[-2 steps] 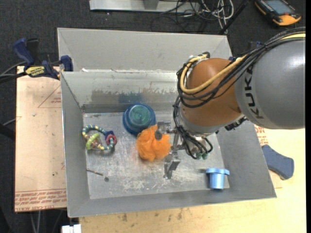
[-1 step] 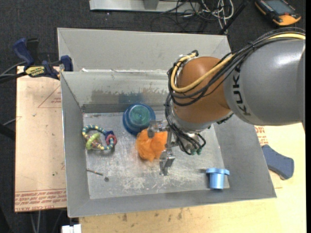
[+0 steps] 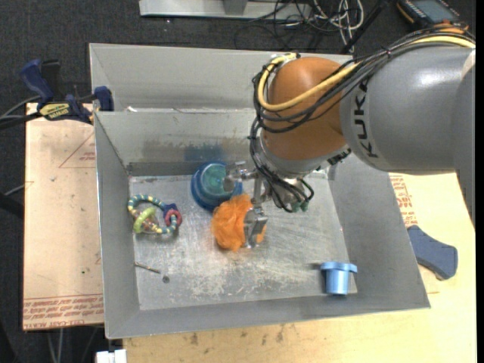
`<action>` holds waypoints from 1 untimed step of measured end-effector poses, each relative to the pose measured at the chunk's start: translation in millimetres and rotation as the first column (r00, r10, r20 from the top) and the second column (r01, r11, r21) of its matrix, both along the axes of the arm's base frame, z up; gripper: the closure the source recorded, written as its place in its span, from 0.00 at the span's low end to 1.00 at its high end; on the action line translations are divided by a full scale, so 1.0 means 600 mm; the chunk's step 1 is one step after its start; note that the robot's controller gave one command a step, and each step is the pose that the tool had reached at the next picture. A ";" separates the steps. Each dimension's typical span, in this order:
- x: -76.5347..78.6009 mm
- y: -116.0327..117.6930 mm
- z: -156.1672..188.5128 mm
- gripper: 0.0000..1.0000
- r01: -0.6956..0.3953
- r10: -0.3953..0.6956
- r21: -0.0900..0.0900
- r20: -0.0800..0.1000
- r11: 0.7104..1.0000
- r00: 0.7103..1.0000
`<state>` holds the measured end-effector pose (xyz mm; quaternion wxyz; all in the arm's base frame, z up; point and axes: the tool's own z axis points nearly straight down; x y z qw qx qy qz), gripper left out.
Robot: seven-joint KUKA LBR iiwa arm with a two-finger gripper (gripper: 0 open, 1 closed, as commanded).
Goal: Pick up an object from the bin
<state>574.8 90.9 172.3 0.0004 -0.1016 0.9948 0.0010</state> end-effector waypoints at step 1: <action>0.001 -0.009 -0.160 1.00 -0.028 0.028 0.004 0.003 1.000 1.000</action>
Offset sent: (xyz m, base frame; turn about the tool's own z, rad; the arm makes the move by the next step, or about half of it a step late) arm 0.0000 0.0000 0.0000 0.0000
